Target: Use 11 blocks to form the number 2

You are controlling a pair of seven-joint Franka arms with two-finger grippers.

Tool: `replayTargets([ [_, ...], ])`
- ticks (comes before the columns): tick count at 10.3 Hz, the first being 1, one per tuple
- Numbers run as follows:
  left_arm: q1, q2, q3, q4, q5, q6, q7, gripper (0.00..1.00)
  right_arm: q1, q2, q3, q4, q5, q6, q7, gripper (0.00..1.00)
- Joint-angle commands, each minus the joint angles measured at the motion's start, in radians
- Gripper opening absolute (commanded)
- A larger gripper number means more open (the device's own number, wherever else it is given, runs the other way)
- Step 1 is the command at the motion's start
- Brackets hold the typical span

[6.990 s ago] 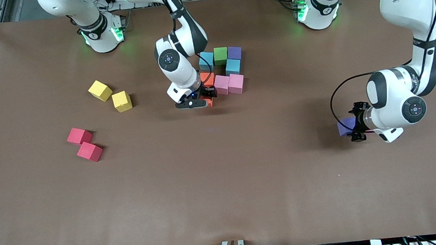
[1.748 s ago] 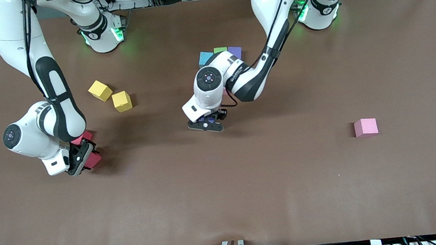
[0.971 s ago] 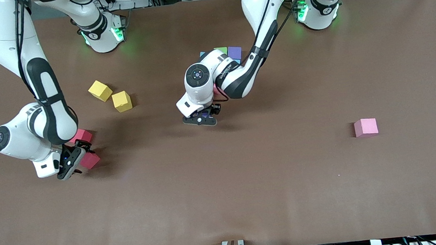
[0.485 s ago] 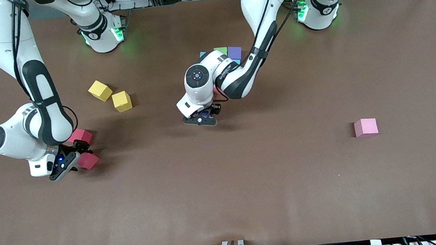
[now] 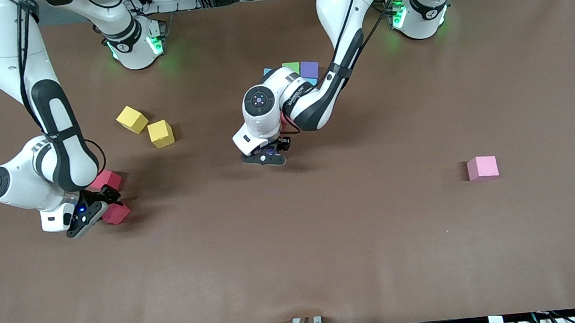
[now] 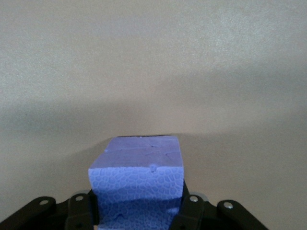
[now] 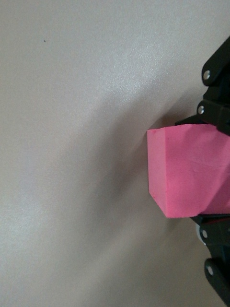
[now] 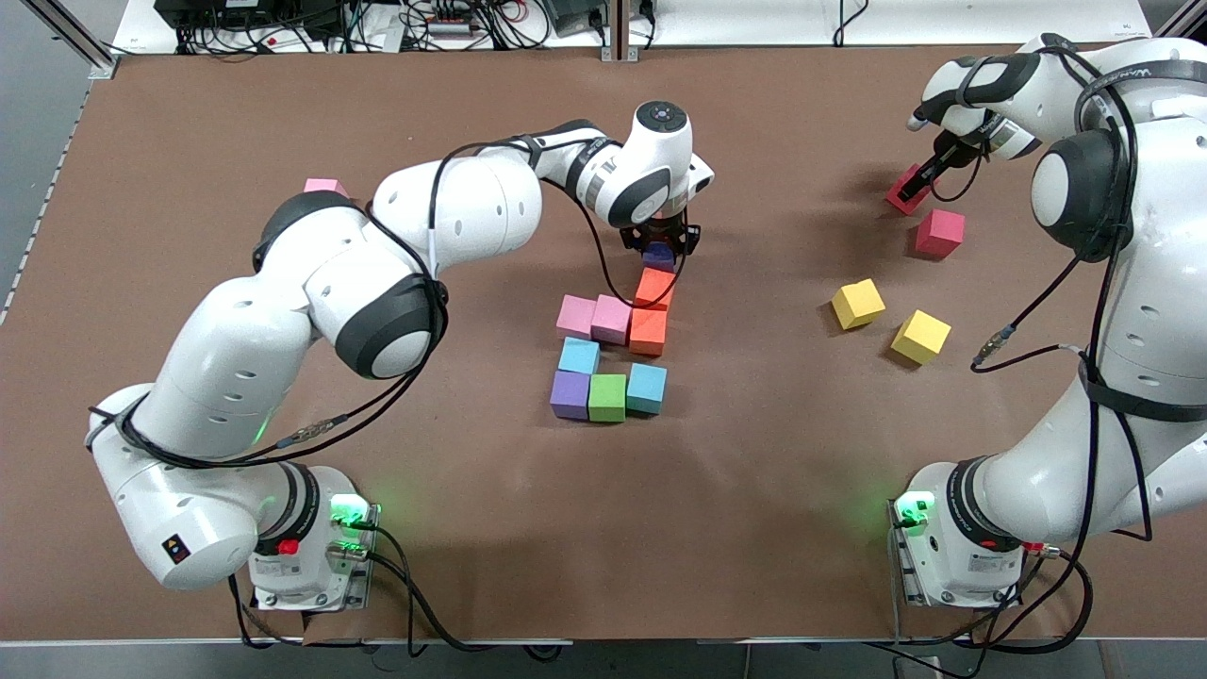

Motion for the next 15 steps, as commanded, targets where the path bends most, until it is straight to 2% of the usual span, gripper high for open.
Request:
replayTargets([
  [1,-0.020,0.018,0.021,0.023,-0.020,0.003,-0.016,0.30,-0.002,-0.010,0.006,0.019,0.018,-0.052,0.015,0.09],
  [6,-0.028,0.016,0.023,0.009,-0.006,-0.002,-0.015,0.38,0.024,-0.024,0.004,0.125,0.003,-0.214,0.126,0.08],
  [12,-0.037,0.010,0.027,-0.008,0.023,-0.046,-0.015,0.44,0.102,-0.058,0.007,0.128,-0.019,-0.260,0.291,0.06],
  [13,-0.037,0.010,0.030,-0.011,0.022,-0.053,-0.016,0.49,0.105,-0.061,0.007,0.130,-0.019,-0.277,0.305,0.05],
  [15,-0.037,0.010,0.030,-0.011,0.022,-0.053,-0.025,1.00,0.119,-0.070,0.007,0.130,-0.019,-0.287,0.320,0.04],
])
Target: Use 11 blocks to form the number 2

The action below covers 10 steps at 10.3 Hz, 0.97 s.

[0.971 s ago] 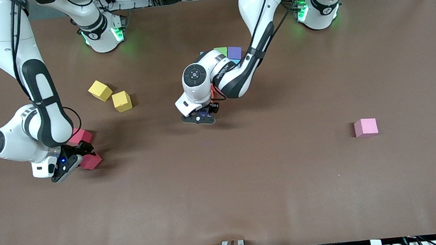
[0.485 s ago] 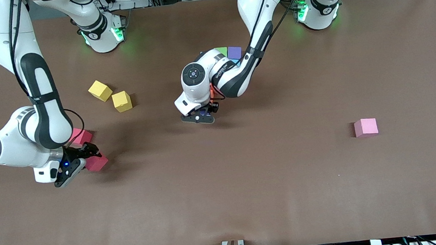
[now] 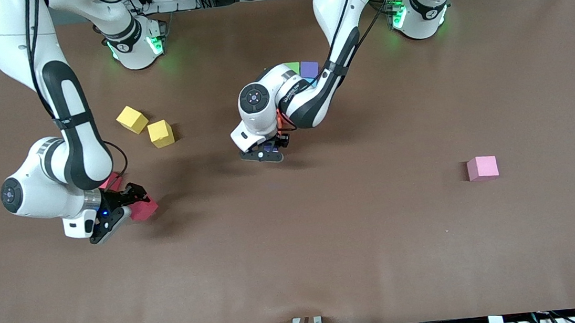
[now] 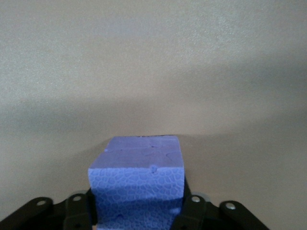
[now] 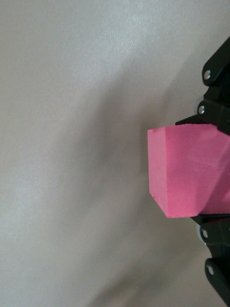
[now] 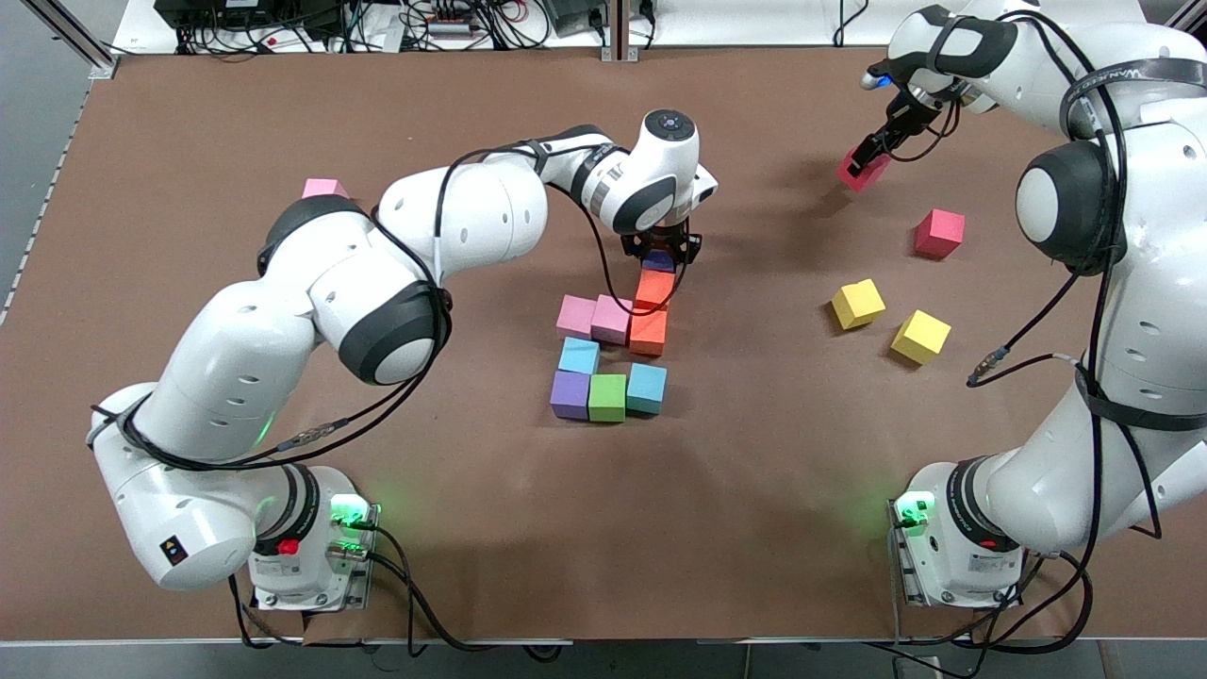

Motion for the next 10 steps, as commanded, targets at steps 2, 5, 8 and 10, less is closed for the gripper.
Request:
replayTargets([
  [2,-0.014,0.002,0.017,-0.008,0.016,-0.017,-0.049,1.00,0.003,-0.032,0.002,-0.011,-0.016,-0.020,0.028,0.04],
  [5,-0.013,-0.026,0.020,-0.007,0.016,-0.024,-0.056,1.00,0.010,-0.032,0.002,0.004,-0.016,-0.046,0.030,0.04],
  [8,-0.013,-0.090,0.041,-0.002,0.016,-0.081,-0.157,1.00,0.043,-0.035,0.002,0.052,-0.016,-0.157,0.089,0.03],
  [10,-0.010,-0.144,0.090,-0.002,0.016,-0.184,-0.211,1.00,0.122,-0.049,0.001,0.064,-0.019,-0.178,0.169,0.03],
])
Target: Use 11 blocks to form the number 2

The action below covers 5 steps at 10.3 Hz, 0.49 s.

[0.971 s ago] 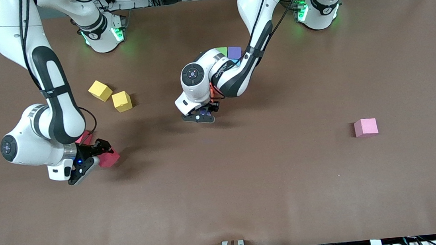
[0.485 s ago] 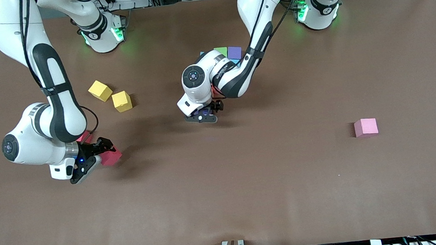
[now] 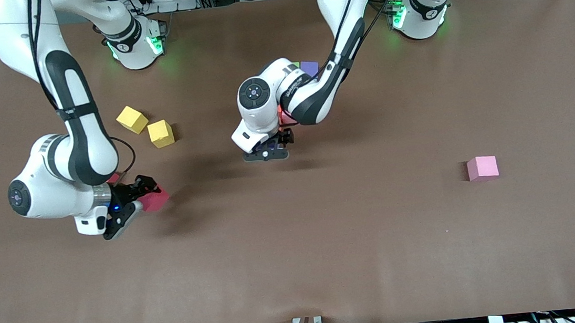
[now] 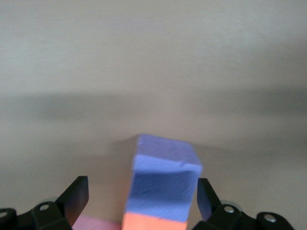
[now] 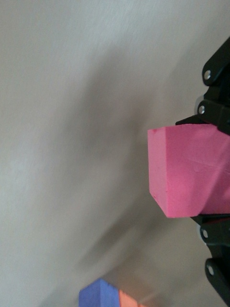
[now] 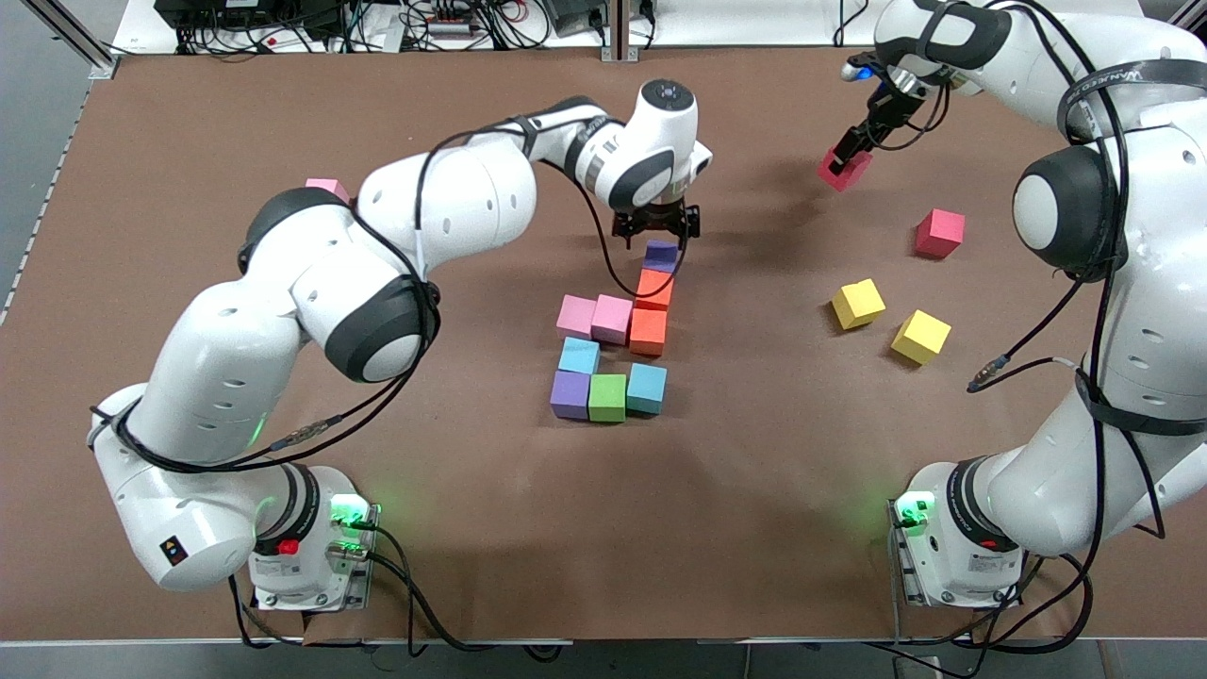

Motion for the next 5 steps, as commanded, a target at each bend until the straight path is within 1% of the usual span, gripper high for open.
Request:
replayTargets([
  [1,-0.005,-0.090,0.098,-0.019,0.017,-0.100,-0.042,1.00,0.097,-0.027,0.001,0.004,-0.017,-0.017,0.088,0.03],
  [3,0.001,-0.133,0.241,-0.022,0.016,-0.194,-0.016,1.00,0.186,-0.026,0.003,0.022,-0.017,-0.014,0.090,0.03],
  [4,0.026,-0.141,0.287,-0.024,0.016,-0.200,0.020,1.00,0.235,-0.024,0.003,0.032,-0.015,-0.011,0.091,0.03],
  [5,0.076,-0.155,0.294,-0.027,0.016,-0.219,0.059,1.00,0.290,-0.024,0.002,0.035,-0.017,0.001,0.106,0.03],
])
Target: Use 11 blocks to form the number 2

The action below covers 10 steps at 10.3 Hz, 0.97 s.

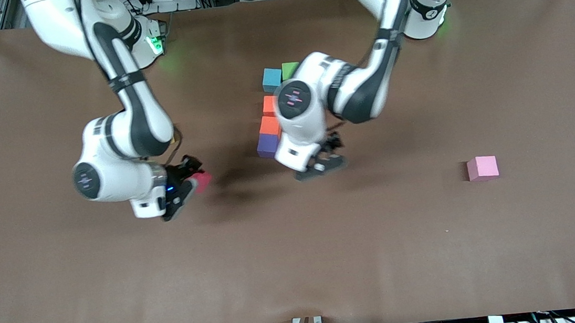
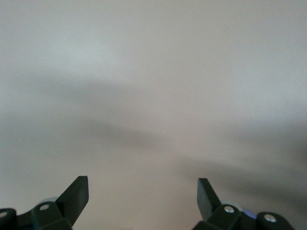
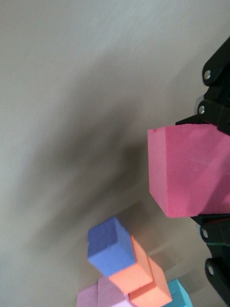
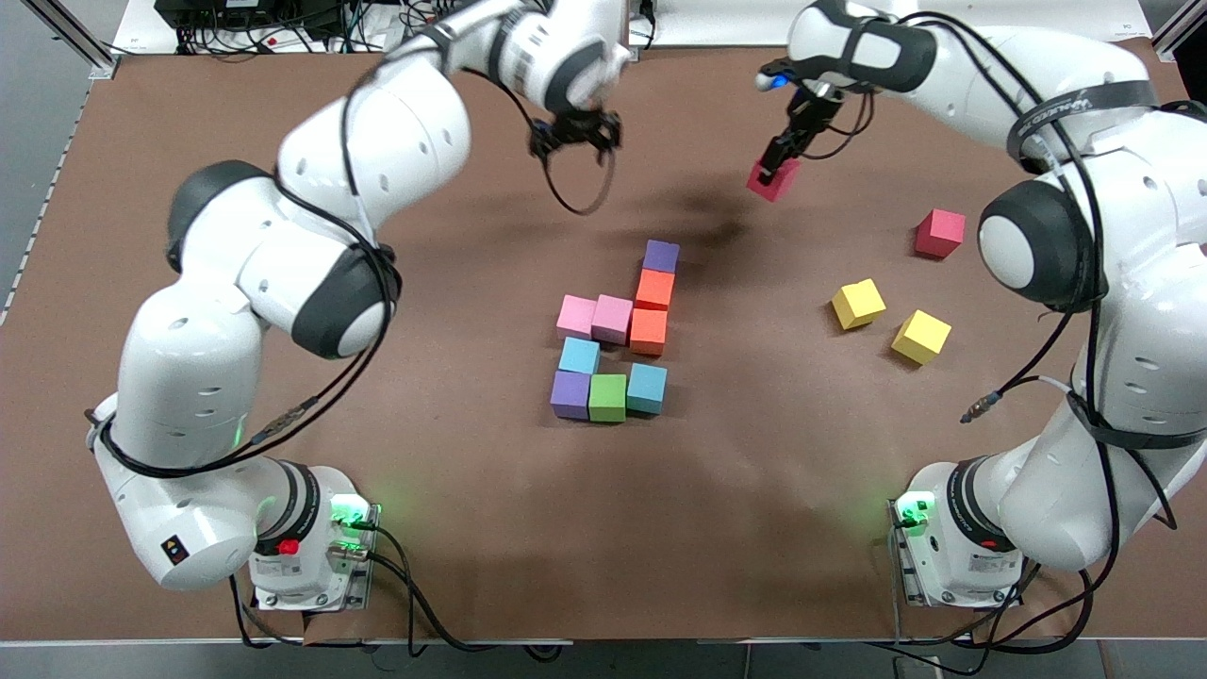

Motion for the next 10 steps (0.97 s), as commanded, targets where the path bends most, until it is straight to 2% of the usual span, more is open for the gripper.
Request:
replayTargets([
  [1,0.096,-0.043,0.013,-0.033,0.015,-0.050,0.065,1.00,0.112,-0.004,-0.004,0.030,-0.018,0.035,0.030,0.02],
  [3,0.205,-0.086,0.007,-0.095,0.072,-0.050,0.198,1.00,0.215,0.033,0.000,0.057,-0.012,0.140,0.019,0.00],
  [6,0.378,-0.152,-0.001,-0.186,0.078,-0.005,0.476,1.00,0.299,0.114,0.002,0.162,-0.006,0.158,-0.033,0.00],
  [8,0.467,-0.220,-0.003,-0.353,0.058,0.127,0.649,1.00,0.355,0.151,0.002,0.186,-0.009,0.199,-0.070,0.00],
  [10,0.477,-0.268,0.003,-0.528,0.060,0.268,0.701,1.00,0.402,0.179,0.002,0.178,-0.011,0.274,-0.116,0.00],
])
